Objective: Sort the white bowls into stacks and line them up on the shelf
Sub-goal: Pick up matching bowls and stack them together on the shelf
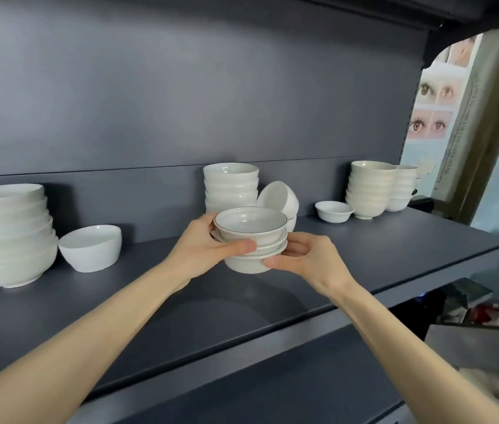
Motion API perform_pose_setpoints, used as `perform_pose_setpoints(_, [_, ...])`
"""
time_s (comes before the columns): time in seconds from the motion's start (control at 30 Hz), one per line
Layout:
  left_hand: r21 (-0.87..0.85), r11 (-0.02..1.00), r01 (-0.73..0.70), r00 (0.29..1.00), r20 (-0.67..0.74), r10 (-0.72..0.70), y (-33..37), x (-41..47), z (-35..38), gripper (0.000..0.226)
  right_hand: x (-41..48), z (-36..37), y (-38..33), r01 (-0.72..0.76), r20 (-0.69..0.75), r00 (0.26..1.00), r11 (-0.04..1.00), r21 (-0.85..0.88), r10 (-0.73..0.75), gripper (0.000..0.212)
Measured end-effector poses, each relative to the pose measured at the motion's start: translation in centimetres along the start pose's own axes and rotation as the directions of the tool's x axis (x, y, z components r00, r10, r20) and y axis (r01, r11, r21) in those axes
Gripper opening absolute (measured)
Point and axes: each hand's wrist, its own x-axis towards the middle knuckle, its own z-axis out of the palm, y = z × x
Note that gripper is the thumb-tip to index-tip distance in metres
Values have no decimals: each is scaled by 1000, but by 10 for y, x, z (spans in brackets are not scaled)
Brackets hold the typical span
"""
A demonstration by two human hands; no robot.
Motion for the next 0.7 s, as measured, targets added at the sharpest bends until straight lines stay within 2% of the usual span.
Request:
perform_pose_setpoints(0.17, [-5,1000,-29,999,35,30,13,28,65,37,-1,-67,14,10,-34,999,1000,-14,-10,34])
perform_pose_setpoints(0.43, [18,1000,-7,1000,-14,7,21,88,185,48,22,-193,55,-2,-9,1000,1000,-21,2,36])
perform_pose_setpoints(0.63, [38,999,39,997,-62,-37,13,131,231,61,54,-244,86,-20,10,1000,1000,-15,21,38])
perform_pose_setpoints(0.7, [45,998,33,997,-76,-29,12,146,239,59,69,-254,95,-26,5,1000,1000,4,26,41])
